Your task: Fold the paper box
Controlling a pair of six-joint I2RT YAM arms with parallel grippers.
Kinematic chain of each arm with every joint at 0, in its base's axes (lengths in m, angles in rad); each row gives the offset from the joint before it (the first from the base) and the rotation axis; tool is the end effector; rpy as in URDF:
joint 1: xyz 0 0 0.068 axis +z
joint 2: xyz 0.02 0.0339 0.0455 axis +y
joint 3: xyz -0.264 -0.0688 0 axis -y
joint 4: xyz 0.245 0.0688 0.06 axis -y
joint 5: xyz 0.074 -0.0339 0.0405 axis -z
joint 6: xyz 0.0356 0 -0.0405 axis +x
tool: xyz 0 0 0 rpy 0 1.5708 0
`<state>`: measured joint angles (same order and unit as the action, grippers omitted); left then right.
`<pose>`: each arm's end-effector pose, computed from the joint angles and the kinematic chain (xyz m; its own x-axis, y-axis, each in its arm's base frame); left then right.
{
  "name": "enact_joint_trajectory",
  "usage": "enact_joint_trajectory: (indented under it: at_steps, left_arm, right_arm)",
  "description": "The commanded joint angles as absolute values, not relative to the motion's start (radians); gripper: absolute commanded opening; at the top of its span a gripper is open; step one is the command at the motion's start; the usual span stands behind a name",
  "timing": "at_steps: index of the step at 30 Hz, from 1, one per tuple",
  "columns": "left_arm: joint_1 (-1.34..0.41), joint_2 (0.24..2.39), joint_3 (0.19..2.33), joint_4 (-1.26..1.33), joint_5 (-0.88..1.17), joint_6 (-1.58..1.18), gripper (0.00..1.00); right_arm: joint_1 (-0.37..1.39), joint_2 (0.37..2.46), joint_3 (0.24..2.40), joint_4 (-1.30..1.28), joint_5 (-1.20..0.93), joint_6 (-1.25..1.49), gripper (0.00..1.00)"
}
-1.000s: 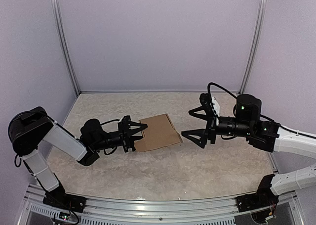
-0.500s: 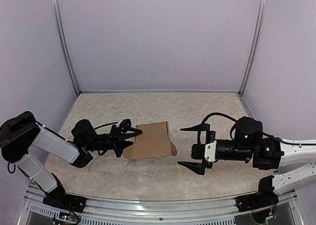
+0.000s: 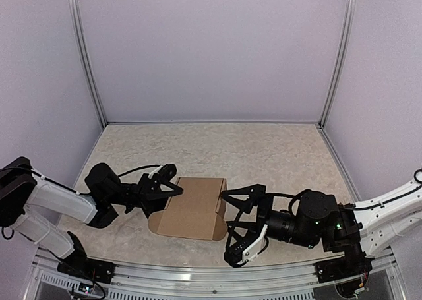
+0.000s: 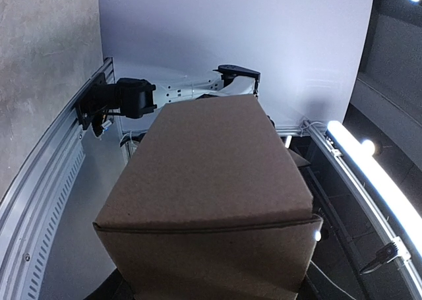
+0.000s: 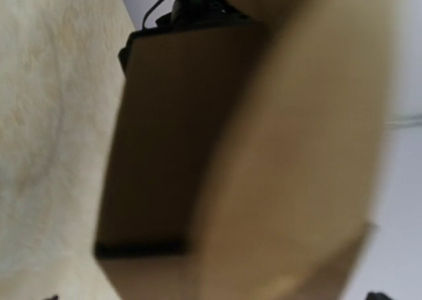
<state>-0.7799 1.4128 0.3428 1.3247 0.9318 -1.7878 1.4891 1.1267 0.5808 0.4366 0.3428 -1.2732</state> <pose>0.1512 -0.1897 0.2121 -0.9875 0.1575 0.0109 -0.0343 -0.1467 -0.9886 0.0327 0.2522 0.2642 0.8687 -0.4237 -0.2564 -0.2758 0.0162 -0.9611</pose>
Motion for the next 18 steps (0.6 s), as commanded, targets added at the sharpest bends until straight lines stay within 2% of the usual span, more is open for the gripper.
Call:
enact_joint_trajectory:
  at_steps: [1, 9, 18]
  left_arm:
    - [-0.801, 1.386, 0.332, 1.555, 0.968, -1.767, 0.00]
    - [-0.834, 1.358, 0.331, 1.458, 0.971, -1.696, 0.00]
    - [-0.842, 1.306, 0.336, 1.273, 0.973, -1.591, 0.00]
  right_arm:
    - [1.522, 1.179, 0.548, 0.612, 0.430, -1.470, 1.00]
    - [1.541, 1.206, 0.577, 0.614, 0.437, -1.508, 0.99]
    - [1.553, 1.233, 0.595, 0.638, 0.459, -1.535, 0.87]
